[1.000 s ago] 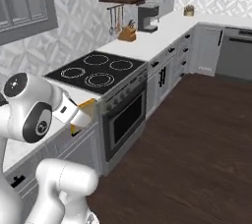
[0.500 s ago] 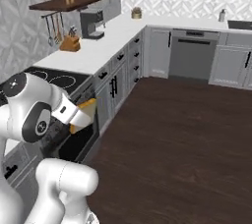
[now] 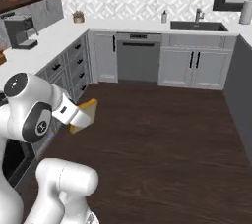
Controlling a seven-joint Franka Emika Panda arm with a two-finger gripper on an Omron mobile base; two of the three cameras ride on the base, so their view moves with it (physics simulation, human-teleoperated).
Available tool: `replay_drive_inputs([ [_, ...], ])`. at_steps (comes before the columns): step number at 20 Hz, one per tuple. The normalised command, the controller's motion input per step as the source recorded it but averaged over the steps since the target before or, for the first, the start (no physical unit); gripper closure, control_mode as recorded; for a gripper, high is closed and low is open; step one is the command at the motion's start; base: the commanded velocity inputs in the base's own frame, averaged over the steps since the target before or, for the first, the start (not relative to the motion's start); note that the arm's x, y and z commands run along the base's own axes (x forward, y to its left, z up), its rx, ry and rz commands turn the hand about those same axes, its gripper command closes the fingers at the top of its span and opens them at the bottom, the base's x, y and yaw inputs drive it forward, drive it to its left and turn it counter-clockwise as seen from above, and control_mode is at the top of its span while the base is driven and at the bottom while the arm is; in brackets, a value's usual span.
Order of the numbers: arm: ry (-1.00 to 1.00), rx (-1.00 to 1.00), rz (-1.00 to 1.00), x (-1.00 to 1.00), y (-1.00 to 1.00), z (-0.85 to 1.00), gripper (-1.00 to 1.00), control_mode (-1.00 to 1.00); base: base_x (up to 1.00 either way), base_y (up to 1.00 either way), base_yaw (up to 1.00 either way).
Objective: Start the toaster. Once the lever pops up, take the bread to the plate on the dining counter.
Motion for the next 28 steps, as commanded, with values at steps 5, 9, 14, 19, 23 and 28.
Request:
replay_drive_inputs([
  [5,0.0,0.0,0.0,0.0,0.0,0.0,1.0,1.0,0.69,-1.0,-0.25],
  [9,0.0,0.0,0.0,0.0,0.0,0.0,1.0,1.0,0.61,-1.0,-0.15],
  [14,0.0,0.0,0.0,0.0,0.0,0.0,1.0,1.0,0.6,-1.0,-0.06],
  [19,0.0,0.0,0.0,0.0,0.0,0.0,1.0,1.0,0.56,-1.0,0.01],
  [23,0.0,0.0,0.0,0.0,0.0,0.0,1.0,1.0,0.63,-1.0,0.1],
  [28,0.0,0.0,0.0,0.0,0.0,0.0,1.0,1.0,0.56,-1.0,0.04],
])
